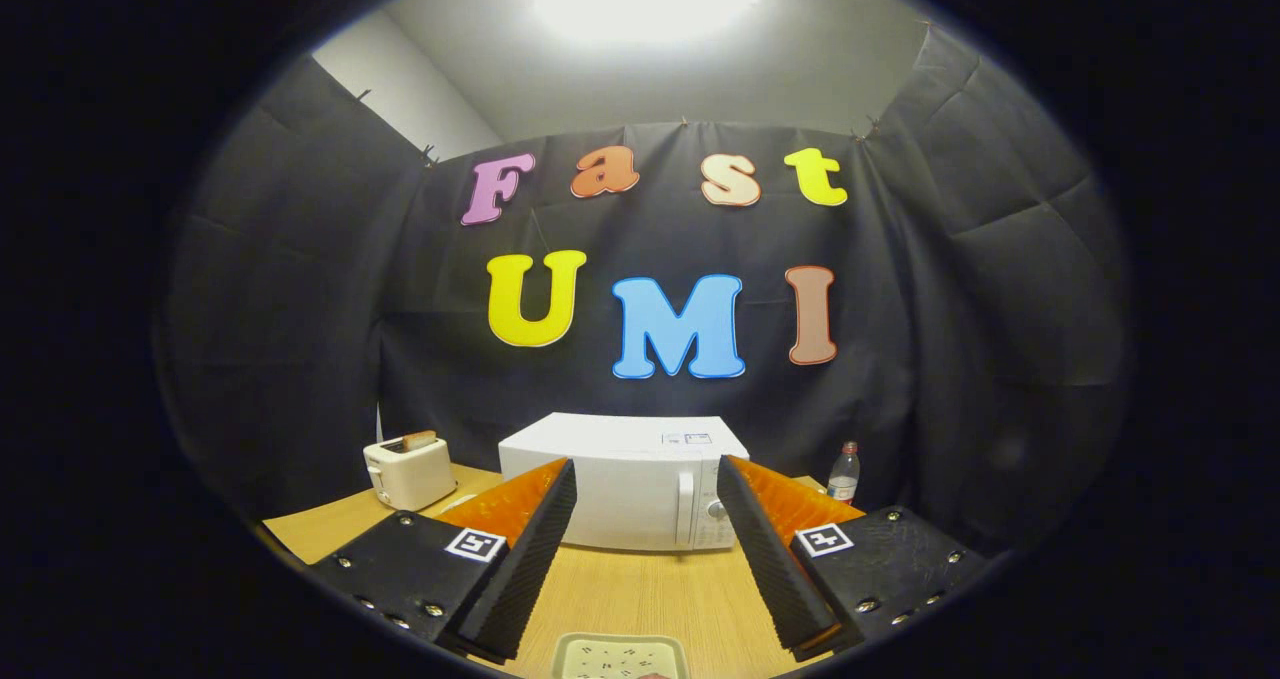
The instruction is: Open the microwave, put the food inside, and close the microwave door.
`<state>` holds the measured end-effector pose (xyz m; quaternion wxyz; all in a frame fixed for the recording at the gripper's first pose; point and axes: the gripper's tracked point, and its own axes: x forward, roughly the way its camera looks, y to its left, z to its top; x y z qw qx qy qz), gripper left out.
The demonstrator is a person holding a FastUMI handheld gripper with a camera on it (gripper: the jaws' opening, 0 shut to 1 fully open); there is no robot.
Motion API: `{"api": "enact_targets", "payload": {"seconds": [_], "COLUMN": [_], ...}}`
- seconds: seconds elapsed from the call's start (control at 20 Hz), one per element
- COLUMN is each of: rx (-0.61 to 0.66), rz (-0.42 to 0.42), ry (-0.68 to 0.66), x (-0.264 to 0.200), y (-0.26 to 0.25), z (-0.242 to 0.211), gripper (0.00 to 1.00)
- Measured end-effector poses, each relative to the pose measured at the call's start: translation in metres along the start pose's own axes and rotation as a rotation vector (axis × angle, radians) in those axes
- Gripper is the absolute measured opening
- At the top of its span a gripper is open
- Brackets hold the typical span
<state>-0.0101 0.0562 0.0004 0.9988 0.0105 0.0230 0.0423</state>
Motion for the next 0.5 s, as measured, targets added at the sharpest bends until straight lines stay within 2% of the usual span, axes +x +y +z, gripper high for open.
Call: {"api": "enact_targets", "payload": {"seconds": [0.5], "rx": [0.023], "rz": [-0.001], "ry": [-0.017], "x": [-0.0002], "y": [-0.0005], "z": [0.0054], "gripper": [0.9]}}
